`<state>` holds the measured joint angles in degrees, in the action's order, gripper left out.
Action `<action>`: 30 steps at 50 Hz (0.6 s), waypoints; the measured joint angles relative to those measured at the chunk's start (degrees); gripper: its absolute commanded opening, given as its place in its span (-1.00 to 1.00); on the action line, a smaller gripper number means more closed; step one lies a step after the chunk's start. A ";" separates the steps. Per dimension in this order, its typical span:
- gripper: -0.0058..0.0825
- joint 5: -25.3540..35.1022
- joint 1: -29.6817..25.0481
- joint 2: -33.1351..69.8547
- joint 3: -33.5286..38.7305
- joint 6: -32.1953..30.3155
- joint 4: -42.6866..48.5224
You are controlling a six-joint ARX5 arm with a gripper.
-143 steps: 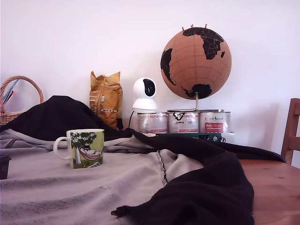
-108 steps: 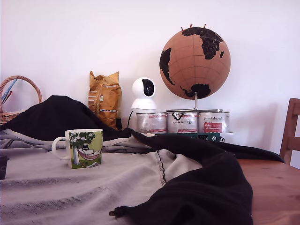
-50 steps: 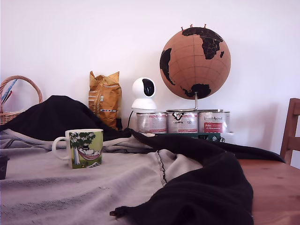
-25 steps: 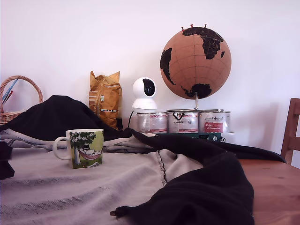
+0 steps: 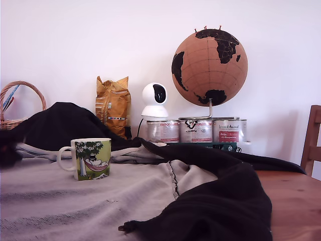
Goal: Pick the grey coffee capsule and place it inside the green coffee cup
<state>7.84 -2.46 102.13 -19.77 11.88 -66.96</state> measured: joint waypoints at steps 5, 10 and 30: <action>-0.70 1.38 -1.05 -0.04 -3.67 3.06 -0.35; -0.70 2.16 -3.56 -0.04 -7.48 4.28 0.61; -0.35 -0.85 -15.69 -0.04 -22.25 -0.44 21.03</action>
<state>6.98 -18.15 102.08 -42.02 11.44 -45.93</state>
